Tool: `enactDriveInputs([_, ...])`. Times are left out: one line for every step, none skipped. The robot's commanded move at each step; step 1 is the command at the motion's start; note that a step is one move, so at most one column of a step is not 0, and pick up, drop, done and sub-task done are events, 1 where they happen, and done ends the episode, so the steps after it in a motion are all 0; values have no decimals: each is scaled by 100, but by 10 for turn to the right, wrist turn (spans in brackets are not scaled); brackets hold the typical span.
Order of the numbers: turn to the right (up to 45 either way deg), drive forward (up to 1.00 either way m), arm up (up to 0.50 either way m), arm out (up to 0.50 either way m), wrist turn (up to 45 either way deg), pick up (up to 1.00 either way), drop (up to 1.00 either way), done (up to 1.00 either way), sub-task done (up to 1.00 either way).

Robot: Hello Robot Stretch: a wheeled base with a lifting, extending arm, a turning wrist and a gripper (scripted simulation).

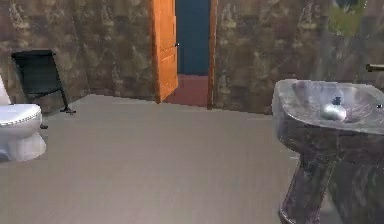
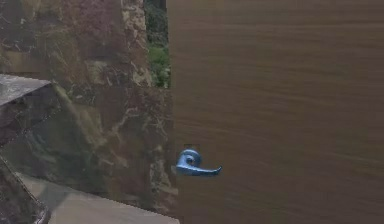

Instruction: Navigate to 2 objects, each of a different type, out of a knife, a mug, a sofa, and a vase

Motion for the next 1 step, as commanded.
enactDriveInputs([0,100,0,0,0,0,0,0,0])
